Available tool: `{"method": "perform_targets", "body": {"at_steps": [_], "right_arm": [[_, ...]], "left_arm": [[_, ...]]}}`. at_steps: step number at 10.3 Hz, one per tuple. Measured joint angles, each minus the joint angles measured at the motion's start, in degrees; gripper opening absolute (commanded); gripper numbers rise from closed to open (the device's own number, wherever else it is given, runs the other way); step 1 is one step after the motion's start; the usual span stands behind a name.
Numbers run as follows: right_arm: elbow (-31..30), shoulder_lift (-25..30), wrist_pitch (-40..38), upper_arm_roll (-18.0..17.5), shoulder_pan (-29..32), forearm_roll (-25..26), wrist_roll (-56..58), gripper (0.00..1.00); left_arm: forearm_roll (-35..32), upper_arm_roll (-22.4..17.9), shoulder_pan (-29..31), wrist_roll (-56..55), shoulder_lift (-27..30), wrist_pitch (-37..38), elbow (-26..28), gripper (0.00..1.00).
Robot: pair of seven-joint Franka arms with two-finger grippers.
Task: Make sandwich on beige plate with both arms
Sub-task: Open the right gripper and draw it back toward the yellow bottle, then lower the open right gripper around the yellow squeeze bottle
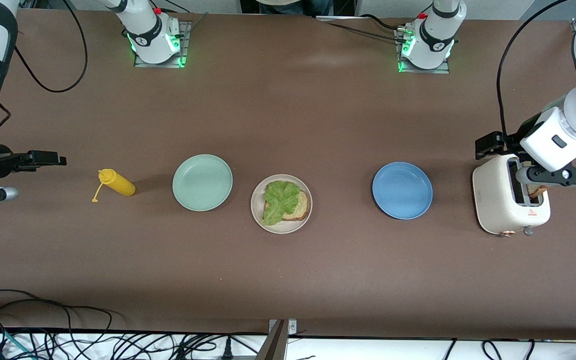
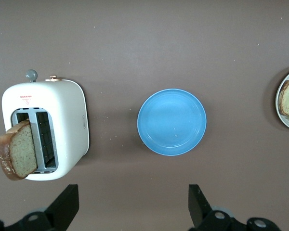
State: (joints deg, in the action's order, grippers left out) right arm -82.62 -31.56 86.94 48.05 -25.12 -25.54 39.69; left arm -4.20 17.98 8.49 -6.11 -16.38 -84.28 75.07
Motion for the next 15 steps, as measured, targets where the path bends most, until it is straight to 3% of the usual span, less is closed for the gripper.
{"method": "perform_targets", "body": {"at_steps": [2, 7, 10, 13, 15], "right_arm": [[-7.6, 1.7, 11.0, 0.5, -0.1, 0.0, 11.5, 1.00], [-31.7, 13.1, 39.7, -0.2, -2.8, 0.0, 31.3, 1.00], [-39.9, 19.9, 46.8, -1.9, -3.4, -1.4, 36.1, 1.00], [-43.6, 20.3, 47.8, -2.2, -3.5, -19.4, 53.3, 1.00], [-44.6, 18.4, 47.8, -2.2, -3.5, -28.6, 63.0, 1.00]], "left_arm": [[0.0, 0.0, 0.0, 0.0, 0.0, 0.0, 0.0, 1.00], [0.0, 0.0, 0.0, 0.0, 0.0, 0.0, 0.0, 1.00], [0.0, 0.0, 0.0, 0.0, 0.0, 0.0, 0.0, 1.00], [0.0, 0.0, 0.0, 0.0, 0.0, 0.0, 0.0, 1.00], [0.0, 0.0, 0.0, 0.0, 0.0, 0.0, 0.0, 1.00]]}}
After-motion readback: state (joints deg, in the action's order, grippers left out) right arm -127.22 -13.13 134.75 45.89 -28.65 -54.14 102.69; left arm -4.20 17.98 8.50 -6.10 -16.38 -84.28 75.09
